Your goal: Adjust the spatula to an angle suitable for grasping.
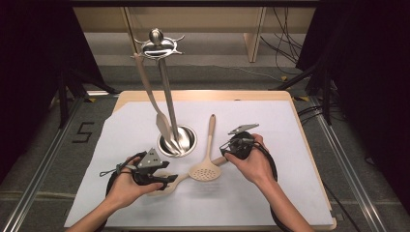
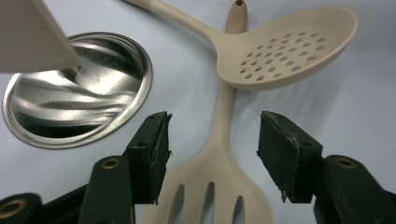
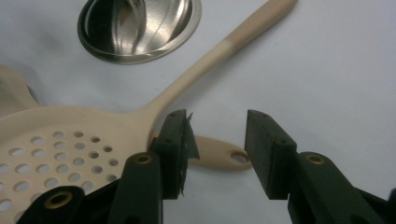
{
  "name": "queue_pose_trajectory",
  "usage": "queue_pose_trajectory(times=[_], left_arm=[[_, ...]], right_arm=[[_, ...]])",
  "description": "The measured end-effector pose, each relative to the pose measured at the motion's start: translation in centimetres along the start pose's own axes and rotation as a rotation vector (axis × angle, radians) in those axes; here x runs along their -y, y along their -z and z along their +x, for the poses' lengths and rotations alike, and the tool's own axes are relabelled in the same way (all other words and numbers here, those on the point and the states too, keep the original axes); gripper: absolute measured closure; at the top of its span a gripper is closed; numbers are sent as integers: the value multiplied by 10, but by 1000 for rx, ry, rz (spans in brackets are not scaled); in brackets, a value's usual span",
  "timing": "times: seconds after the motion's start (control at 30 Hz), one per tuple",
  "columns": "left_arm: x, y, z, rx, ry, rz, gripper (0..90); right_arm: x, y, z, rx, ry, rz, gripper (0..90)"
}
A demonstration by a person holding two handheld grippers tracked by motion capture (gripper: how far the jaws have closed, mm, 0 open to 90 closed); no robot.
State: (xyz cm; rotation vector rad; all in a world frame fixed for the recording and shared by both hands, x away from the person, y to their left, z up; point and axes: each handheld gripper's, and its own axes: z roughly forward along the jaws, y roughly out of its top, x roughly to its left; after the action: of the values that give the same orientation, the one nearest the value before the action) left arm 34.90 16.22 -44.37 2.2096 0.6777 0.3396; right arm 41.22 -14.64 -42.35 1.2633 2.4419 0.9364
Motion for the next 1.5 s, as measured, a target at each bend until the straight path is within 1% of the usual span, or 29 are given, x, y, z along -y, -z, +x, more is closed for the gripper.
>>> queue_pose_trajectory(times=[0.03,0.07,0.1,0.13,0.17,0.2,0.27,0.3,0.33,0.5,0.53,0.57,0.6,0.63,0.77,0.83,0.87,0.9,0.97,1.0,1.03,1.07,1.1,1.13,1.2,1.3,1.33,1.43,1.5], left_arm=[[0,-2,0,-2,15,14,424],[-1,-3,0,-1,18,27,424],[-2,-7,2,3,7,50,420],[-3,-10,3,11,-1,78,414],[-5,-13,5,15,-32,104,409],[-7,-18,4,23,-17,119,405],[-11,-25,4,50,-45,160,400],[-13,-29,3,56,-58,176,397],[-16,-31,3,67,-89,229,397],[-22,-46,3,93,-123,276,435],[-22,-50,1,103,-109,281,447],[-23,-52,1,108,-118,289,454],[-24,-54,0,111,-124,309,462],[-27,-55,1,118,-156,350,472],[-31,-66,-2,130,-189,405,512],[-31,-70,-4,134,-173,436,528],[-32,-70,-4,142,-168,450,536],[-33,-71,-2,144,-172,446,547],[-33,-71,-1,153,-149,460,558],[-35,-72,1,158,-165,475,564],[-35,-72,1,158,-159,477,574],[-36,-72,1,160,-162,490,585],[-37,-73,2,160,-169,500,606],[-38,-73,2,161,-151,509,618],[-40,-74,3,150,-150,521,666],[-41,-74,3,134,-117,531,705],[-41,-75,2,128,-109,536,709],[-43,-75,-2,96,-102,553,720],[-44,-75,-4,83,-105,563,730]], right_arm=[[0,-1,1,-5,-12,2,597],[0,-2,-1,5,13,-10,597],[1,-1,0,0,-14,2,597],[2,-2,-2,5,-10,4,597],[2,-1,-2,3,-20,8,596],[3,-1,-3,6,-23,8,596],[5,0,-4,6,-31,-11,595],[5,3,-5,3,-39,7,595],[6,3,-7,10,-38,-16,596],[7,12,-13,14,-55,-12,595],[8,12,-14,19,-57,-21,596],[9,14,-16,21,-53,-23,596],[9,15,-16,21,-52,-17,596],[10,16,-16,19,-70,-7,596],[11,20,-19,28,-58,-17,596],[12,20,-19,28,-76,-31,596],[12,22,-21,33,-55,-28,596],[13,22,-20,31,-65,-25,596],[13,24,-22,31,-64,-25,596],[13,24,-23,33,-59,-27,595],[14,24,-23,35,-66,-24,595],[14,22,-23,34,-71,-48,595],[14,25,-24,31,-75,-18,594],[14,25,-25,35,-68,-25,595],[14,27,-25,34,-78,-35,595],[14,28,-28,41,-39,-45,594],[15,29,-26,38,-72,-33,594],[17,29,-28,40,-67,-36,593],[18,30,-28,36,-82,-25,594]])
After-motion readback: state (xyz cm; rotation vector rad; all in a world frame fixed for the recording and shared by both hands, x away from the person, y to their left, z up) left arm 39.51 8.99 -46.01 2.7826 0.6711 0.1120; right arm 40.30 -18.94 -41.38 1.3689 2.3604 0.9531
